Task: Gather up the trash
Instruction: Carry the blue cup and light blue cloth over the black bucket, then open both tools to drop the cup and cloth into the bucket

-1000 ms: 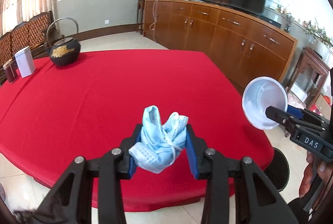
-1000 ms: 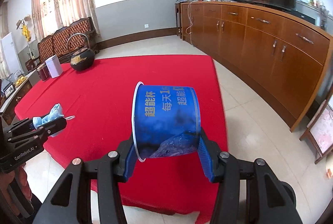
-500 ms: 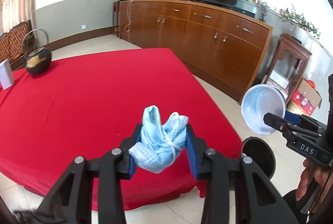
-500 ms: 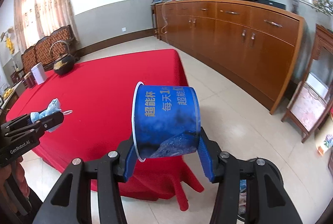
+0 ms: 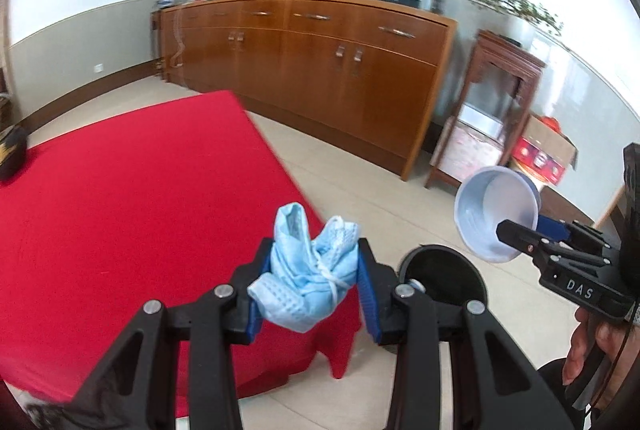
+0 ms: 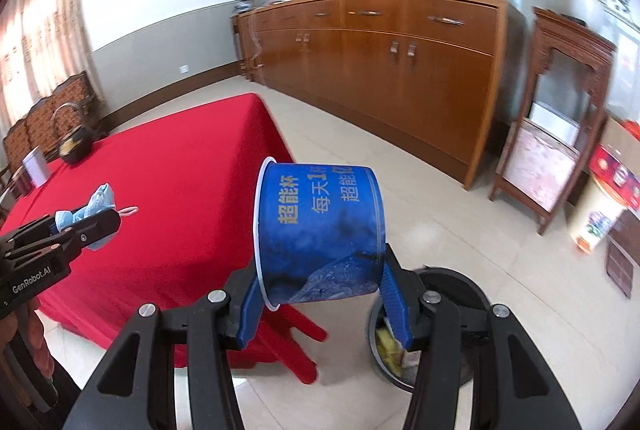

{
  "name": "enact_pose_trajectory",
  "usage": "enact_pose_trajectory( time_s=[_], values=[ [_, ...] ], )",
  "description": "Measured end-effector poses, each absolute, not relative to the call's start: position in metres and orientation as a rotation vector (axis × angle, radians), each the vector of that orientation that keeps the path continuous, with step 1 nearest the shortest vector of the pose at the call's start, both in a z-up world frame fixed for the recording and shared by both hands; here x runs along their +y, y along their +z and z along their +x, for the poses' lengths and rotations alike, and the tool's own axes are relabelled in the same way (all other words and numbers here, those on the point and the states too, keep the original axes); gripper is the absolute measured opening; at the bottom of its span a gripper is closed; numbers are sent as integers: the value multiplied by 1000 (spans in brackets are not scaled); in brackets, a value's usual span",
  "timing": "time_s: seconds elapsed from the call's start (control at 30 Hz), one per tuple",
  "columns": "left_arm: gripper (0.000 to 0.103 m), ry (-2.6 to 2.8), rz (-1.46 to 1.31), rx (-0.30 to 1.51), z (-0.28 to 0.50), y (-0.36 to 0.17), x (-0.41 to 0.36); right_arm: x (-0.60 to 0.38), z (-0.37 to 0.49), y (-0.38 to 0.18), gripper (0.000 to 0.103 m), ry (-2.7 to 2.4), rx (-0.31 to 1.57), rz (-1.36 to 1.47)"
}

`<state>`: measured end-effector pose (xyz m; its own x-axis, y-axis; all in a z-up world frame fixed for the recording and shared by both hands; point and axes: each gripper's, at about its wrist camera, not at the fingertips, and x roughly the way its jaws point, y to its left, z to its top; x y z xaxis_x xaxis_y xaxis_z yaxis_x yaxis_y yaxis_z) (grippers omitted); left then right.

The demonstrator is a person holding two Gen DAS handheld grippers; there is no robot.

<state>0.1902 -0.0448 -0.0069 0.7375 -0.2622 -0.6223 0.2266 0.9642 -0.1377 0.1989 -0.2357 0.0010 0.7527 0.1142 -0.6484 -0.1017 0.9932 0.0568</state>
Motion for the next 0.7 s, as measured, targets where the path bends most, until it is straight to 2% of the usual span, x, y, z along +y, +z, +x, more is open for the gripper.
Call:
enact_pose_trajectory(
  time_s=[0.37, 0.7],
  values=[
    [40, -405, -4, 725, 194, -20, -114, -327, 179, -18, 54, -27, 744, 63],
    [40, -524, 57, 798, 204, -56, -182, -386, 180, -57, 54, -87, 825, 66]
  ],
)
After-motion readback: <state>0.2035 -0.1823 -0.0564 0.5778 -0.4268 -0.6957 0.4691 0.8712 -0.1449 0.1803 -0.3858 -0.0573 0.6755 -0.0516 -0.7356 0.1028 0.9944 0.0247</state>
